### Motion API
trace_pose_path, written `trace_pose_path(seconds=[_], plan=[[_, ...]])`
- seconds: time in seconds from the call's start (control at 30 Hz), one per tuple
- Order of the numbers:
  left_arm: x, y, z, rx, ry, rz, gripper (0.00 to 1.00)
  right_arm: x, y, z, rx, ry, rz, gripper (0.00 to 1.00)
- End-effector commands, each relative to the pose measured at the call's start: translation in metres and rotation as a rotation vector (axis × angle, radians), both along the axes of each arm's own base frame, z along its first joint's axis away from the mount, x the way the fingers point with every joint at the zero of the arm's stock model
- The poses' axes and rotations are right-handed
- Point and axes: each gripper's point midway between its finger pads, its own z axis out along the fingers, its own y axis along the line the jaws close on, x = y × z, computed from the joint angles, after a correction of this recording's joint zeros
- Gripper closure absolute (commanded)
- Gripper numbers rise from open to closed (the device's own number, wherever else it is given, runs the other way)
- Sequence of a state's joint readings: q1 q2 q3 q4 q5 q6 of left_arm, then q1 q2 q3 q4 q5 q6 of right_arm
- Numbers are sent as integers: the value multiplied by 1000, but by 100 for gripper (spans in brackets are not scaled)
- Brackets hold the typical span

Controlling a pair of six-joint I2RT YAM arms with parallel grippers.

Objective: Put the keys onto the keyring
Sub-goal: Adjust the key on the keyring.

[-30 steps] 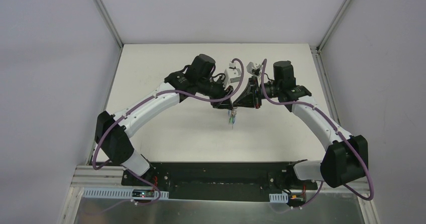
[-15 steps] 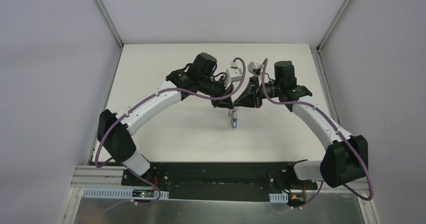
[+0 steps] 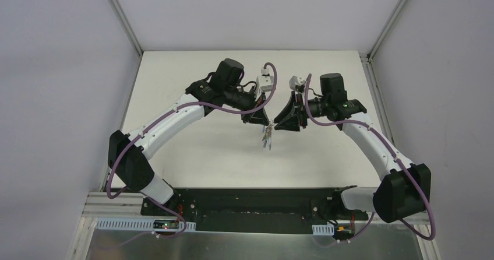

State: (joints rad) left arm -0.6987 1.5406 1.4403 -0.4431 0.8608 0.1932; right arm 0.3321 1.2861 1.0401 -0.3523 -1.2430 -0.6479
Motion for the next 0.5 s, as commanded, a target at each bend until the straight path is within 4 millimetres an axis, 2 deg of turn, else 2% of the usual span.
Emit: trace_pose_path(seconds=[0.0,0.13,0.37,0.47], plan=[[-12,-3,25,-86,-8,-50,100,-5,-1,25,43,-106,38,62],[-12,-4,23,-86,12,-48,100,-3,1,26,39,-110,38,65],[-12,-7,23,-90,32,-49,100,-4,6,27,46,-97,58,92],[-12,-7,21,-88,35,-50,100,-5,8,29,56,-85,66,100]])
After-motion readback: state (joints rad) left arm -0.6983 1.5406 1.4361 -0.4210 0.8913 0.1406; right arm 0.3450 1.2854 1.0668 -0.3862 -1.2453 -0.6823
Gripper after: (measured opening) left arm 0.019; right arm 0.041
